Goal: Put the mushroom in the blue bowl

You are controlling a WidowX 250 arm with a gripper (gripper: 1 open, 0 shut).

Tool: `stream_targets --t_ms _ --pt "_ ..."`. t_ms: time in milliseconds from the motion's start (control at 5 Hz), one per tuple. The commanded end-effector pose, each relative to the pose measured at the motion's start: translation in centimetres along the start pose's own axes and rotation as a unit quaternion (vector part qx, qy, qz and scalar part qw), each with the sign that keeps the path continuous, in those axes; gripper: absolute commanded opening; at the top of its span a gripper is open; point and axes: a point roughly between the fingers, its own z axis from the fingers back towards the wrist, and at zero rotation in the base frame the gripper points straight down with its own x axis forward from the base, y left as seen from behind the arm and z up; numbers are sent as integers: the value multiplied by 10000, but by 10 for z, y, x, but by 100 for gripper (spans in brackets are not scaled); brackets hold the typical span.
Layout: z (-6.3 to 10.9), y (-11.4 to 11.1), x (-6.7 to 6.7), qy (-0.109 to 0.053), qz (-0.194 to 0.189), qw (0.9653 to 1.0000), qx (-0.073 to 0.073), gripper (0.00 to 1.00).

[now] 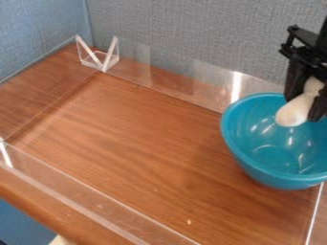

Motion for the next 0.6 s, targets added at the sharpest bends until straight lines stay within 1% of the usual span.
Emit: stream_targets --t_ms 0,200,400 --pt "6 14 -6 -246 12 9997 28 0" --pt "-4 28 -14 -245 -9 9997 49 0" --pt "0 24 -12 -339 -193 9992 72 0"
